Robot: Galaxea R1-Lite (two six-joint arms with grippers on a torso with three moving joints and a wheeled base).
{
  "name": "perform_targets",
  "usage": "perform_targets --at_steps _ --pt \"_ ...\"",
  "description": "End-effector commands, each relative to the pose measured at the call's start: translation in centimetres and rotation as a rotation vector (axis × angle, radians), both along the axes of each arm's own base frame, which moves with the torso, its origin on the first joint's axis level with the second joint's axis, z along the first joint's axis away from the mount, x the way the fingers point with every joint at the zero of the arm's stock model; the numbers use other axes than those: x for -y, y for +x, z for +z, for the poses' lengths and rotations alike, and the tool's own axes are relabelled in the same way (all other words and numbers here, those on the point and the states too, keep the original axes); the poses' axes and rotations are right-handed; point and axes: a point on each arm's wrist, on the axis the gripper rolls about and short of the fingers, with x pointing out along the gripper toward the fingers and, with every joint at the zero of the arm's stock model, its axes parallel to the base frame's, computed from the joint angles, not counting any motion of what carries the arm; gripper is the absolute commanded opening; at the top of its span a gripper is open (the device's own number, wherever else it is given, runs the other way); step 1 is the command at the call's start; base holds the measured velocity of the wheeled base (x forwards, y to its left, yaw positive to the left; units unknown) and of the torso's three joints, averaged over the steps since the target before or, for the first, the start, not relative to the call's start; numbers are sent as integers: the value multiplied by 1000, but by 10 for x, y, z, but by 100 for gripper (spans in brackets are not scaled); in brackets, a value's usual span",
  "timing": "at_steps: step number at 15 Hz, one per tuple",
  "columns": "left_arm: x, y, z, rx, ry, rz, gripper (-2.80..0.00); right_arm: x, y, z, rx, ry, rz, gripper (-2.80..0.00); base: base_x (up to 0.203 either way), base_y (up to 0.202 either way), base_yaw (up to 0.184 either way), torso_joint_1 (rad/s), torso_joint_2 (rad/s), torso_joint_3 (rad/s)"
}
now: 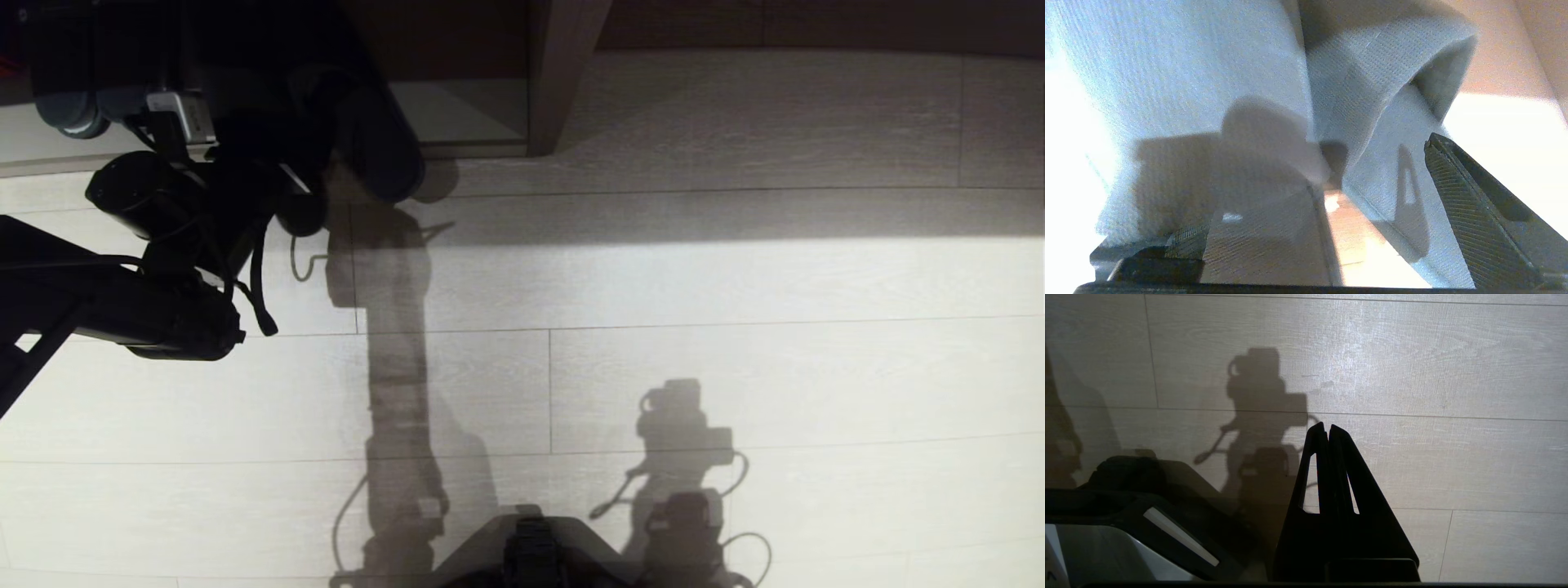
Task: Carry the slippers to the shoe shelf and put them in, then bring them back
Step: Place the slippers into the shoe cabinet
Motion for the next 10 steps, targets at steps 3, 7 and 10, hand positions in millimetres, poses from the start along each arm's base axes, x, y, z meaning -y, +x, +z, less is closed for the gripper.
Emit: perform_targets --at_steps 3,7,10 --pt "-6 -5 14 -43 3 -2 0 0 0 0 1 0 1 -280 0 0 0 0 0 0" --pt "-24 -33 48 28 -42 8 0 0 0 0 1 0 1 -280 0 0 0 0 0 0" --pt "-32 -50 62 61 -66 8 0 0 0 0 1 0 2 -280 0 0 0 0 0 0"
